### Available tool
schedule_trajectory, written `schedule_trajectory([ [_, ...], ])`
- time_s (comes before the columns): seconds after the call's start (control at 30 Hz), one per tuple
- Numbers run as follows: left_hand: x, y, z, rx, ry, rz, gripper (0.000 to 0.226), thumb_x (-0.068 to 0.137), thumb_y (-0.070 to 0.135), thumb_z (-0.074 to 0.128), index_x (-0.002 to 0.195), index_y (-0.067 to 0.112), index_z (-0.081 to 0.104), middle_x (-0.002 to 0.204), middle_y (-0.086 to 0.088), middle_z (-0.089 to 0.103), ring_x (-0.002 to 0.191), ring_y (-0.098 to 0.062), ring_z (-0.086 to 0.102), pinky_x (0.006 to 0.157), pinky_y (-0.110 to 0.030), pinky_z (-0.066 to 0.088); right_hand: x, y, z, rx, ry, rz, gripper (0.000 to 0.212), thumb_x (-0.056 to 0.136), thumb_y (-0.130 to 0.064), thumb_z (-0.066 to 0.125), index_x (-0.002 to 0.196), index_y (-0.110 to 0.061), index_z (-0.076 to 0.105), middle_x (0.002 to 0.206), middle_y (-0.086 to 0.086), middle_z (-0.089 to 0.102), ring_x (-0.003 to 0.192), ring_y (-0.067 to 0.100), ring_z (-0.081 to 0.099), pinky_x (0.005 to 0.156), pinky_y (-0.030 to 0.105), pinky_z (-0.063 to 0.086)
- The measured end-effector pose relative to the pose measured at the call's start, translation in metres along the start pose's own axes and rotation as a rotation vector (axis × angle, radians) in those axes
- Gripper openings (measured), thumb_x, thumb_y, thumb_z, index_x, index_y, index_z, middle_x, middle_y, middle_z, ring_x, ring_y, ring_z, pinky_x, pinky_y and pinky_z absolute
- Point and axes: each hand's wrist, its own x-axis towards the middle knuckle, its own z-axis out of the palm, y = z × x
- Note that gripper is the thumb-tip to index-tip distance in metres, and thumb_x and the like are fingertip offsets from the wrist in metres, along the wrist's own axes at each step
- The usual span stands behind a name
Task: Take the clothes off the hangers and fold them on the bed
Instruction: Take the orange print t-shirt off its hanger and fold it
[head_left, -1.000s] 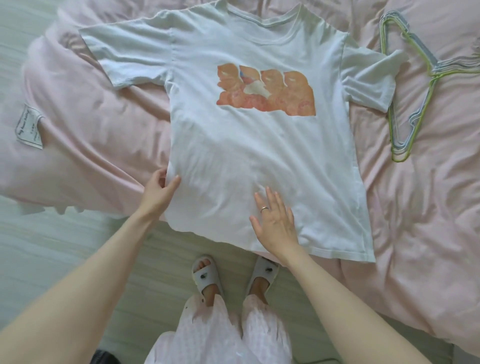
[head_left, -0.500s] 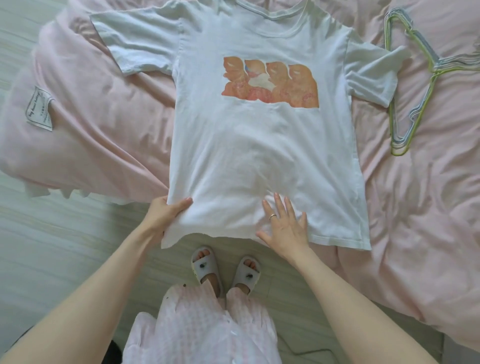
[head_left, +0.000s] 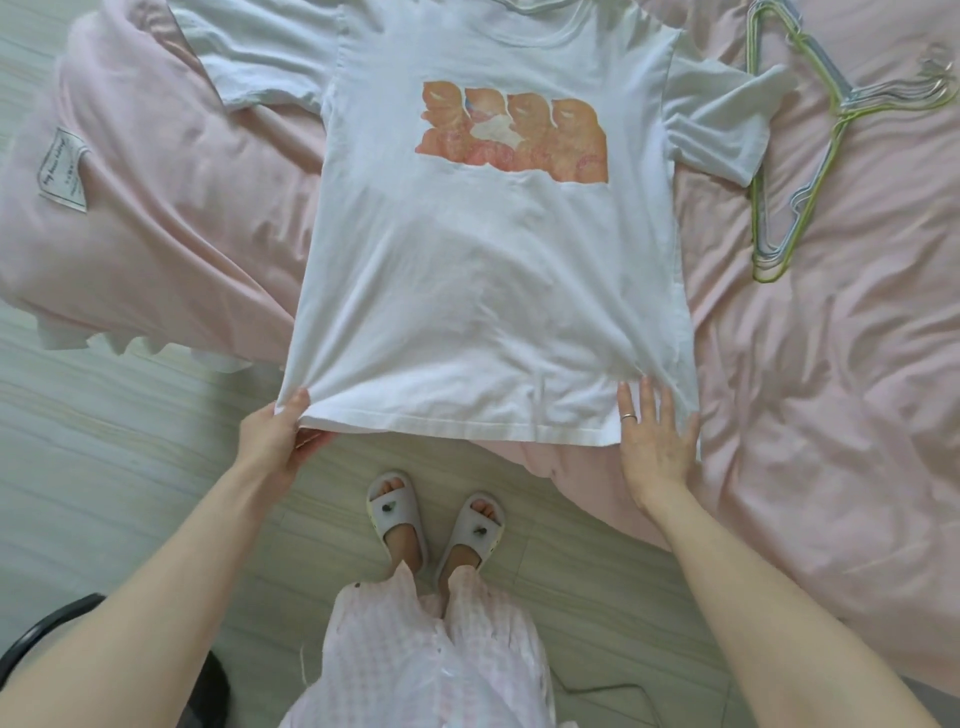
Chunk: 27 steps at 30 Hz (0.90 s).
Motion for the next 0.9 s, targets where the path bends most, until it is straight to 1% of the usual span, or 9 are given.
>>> schedule_trajectory([
  [0.1, -0.005, 0.004, 0.004, -0.156, 0.029, 0.015, 0.01, 0.095, 0.015, 0.054, 0.098, 0.007, 0.06, 0.094, -0.006, 0.065, 0.081, -0.015, 0.065, 0.059, -0.028, 0.057, -0.004, 0.018, -0.003, -0.024, 0.018, -0.036, 0.059, 0.098, -0.008, 0.03, 0.151, -0.014, 0.003, 0.159, 0.006, 0.003, 0.146, 0.023, 0.001, 0.113, 0.052, 0.012],
  [0.17, -0.012, 0.01, 0.006, -0.204, 0.047, 0.055, 0.006, 0.094, 0.014, 0.055, 0.092, 0.012, 0.06, 0.093, -0.004, 0.065, 0.081, -0.014, 0.065, 0.058, -0.026, 0.057, -0.011, 0.024, -0.007, 0.058, 0.136, -0.05, 0.052, 0.094, -0.002, 0.034, 0.145, -0.006, 0.029, 0.152, 0.013, 0.027, 0.142, 0.029, 0.023, 0.109, 0.057, 0.022],
  [0.23, -0.023, 0.017, 0.006, -0.169, 0.1, 0.135, 0.007, 0.094, 0.011, 0.054, 0.09, 0.014, 0.059, 0.089, -0.002, 0.063, 0.078, -0.013, 0.063, 0.057, -0.023, 0.057, -0.017, 0.03, -0.01, 0.121, 0.246, -0.097, 0.047, 0.082, 0.002, 0.033, 0.119, 0.001, 0.061, 0.126, 0.022, 0.058, 0.116, 0.038, 0.056, 0.088, 0.061, 0.044],
  [0.3, -0.036, 0.019, 0.004, -0.071, 0.145, 0.227, 0.007, 0.094, 0.008, 0.051, 0.094, 0.013, 0.056, 0.087, -0.001, 0.06, 0.08, -0.014, 0.061, 0.058, -0.022, 0.057, -0.027, 0.036, -0.011, 0.133, 0.275, -0.12, 0.049, 0.075, 0.0, 0.03, 0.102, 0.001, 0.07, 0.108, 0.022, 0.067, 0.096, 0.04, 0.066, 0.072, 0.055, 0.053],
  [0.43, -0.051, 0.017, 0.004, 0.081, 0.212, 0.306, 0.02, 0.094, 0.004, 0.046, 0.113, 0.007, 0.051, 0.088, 0.0, 0.055, 0.09, -0.023, 0.058, 0.074, -0.037, 0.055, -0.036, 0.035, -0.01, 0.207, 0.264, -0.143, 0.037, 0.069, 0.011, 0.051, 0.101, 0.004, 0.069, 0.107, 0.023, 0.067, 0.094, 0.042, 0.066, 0.065, 0.047, 0.058],
  [0.5, -0.052, 0.012, 0.006, 0.163, 0.248, 0.308, 0.026, 0.094, 0.004, 0.045, 0.119, 0.003, 0.051, 0.093, -0.004, 0.053, 0.086, -0.024, 0.058, 0.074, -0.039, 0.054, -0.038, 0.033, -0.007, 0.215, 0.203, -0.151, 0.054, 0.063, 0.019, 0.067, 0.115, 0.004, 0.063, 0.12, 0.023, 0.061, 0.106, 0.043, 0.061, 0.073, 0.047, 0.057],
  [0.57, -0.05, 0.005, 0.001, 0.253, 0.281, 0.285, 0.023, 0.093, 0.001, 0.046, 0.115, 0.003, 0.051, 0.103, -0.009, 0.05, 0.078, -0.027, 0.059, 0.064, -0.032, 0.057, -0.039, 0.033, 0.001, 0.17, 0.162, -0.18, 0.058, 0.084, 0.011, 0.052, 0.138, -0.004, 0.042, 0.142, 0.015, 0.042, 0.129, 0.034, 0.043, 0.093, 0.039, 0.048],
  [0.73, -0.03, -0.002, -0.013, 0.344, 0.261, 0.047, 0.034, 0.088, -0.011, 0.049, 0.119, 0.001, 0.045, 0.109, -0.018, 0.048, 0.052, -0.021, 0.058, 0.035, -0.02, 0.049, -0.043, 0.039, -0.002, 0.168, -0.129, -0.198, 0.052, 0.093, 0.002, 0.033, 0.143, -0.013, 0.032, 0.142, 0.01, 0.034, 0.125, 0.028, 0.043, 0.093, 0.035, 0.042],
  [0.9, -0.029, 0.014, -0.01, 0.376, 0.159, -0.002, 0.035, 0.092, 0.0, 0.049, 0.126, 0.004, 0.045, 0.109, -0.02, 0.052, 0.059, -0.02, 0.057, 0.051, -0.028, 0.052, -0.042, 0.024, -0.035, 0.213, -0.148, -0.236, 0.056, 0.091, -0.002, 0.034, 0.145, -0.015, 0.028, 0.14, 0.008, 0.041, 0.123, 0.028, 0.048, 0.093, 0.036, 0.041],
])
